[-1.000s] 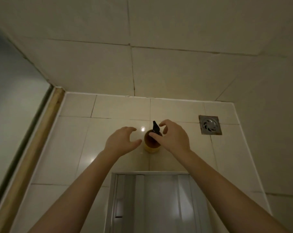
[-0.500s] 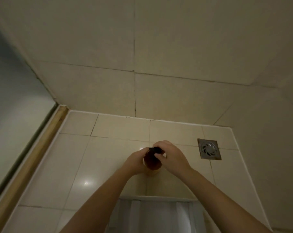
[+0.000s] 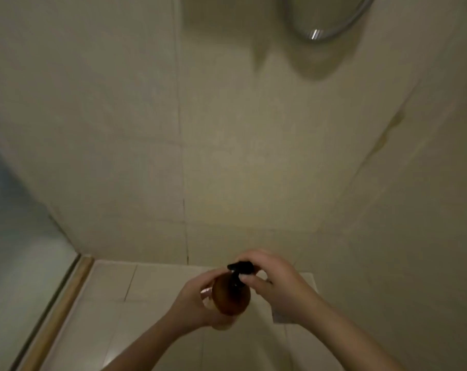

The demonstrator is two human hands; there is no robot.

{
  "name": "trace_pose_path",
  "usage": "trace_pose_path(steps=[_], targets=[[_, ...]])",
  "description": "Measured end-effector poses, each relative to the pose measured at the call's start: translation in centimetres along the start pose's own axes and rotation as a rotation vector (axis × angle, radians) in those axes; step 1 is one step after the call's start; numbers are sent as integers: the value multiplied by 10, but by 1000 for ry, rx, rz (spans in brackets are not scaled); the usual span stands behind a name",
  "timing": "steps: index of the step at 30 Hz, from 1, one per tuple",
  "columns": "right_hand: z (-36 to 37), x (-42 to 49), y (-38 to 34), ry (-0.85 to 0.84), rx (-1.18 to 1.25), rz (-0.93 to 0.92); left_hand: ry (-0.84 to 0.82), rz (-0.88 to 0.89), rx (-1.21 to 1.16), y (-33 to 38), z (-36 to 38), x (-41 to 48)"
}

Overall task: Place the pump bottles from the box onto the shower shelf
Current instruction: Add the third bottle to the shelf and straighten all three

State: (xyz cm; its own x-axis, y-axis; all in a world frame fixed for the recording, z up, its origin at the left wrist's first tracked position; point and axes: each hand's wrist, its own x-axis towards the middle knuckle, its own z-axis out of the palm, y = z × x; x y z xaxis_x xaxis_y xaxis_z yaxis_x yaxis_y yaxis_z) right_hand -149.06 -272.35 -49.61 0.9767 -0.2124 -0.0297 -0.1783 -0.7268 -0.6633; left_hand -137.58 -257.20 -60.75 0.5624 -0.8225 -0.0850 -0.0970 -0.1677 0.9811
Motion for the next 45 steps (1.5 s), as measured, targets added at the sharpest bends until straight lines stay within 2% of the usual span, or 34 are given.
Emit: trace_pose_path(steps=[4, 11, 15, 19, 22, 26, 29, 32, 40, 45], targets=[[-125, -29, -98, 77, 8, 8, -103, 2, -66, 159, -9, -21], [-352, -88, -290, 225, -15, 12, -174, -9, -201, 458, -25, -68], [-463, -126, -383, 331, -43, 9, -189, 98, -191, 602, -24, -88], [-537, -156, -446, 455, -130, 21, -279, 258, -80, 700, -17, -87], [-575, -173, -471, 577, -146, 35, -287, 375, -11, 749, -5, -77], [-617, -190, -491, 723, -220, 55, -355, 438, 21, 799, 18, -60], [-644, -201, -492, 809, -234, 98, -428, 505, 15, 831, 39, -44], [-669, -208, -486, 875, -288, 141, -433, 560, 11, 855, 65, -25], [-708, -211, -451, 948, -388, 252, -420, 631, 81, 875, 120, 28], [-716, -203, -412, 949, -390, 275, -376, 603, 130, 863, 145, 64]])
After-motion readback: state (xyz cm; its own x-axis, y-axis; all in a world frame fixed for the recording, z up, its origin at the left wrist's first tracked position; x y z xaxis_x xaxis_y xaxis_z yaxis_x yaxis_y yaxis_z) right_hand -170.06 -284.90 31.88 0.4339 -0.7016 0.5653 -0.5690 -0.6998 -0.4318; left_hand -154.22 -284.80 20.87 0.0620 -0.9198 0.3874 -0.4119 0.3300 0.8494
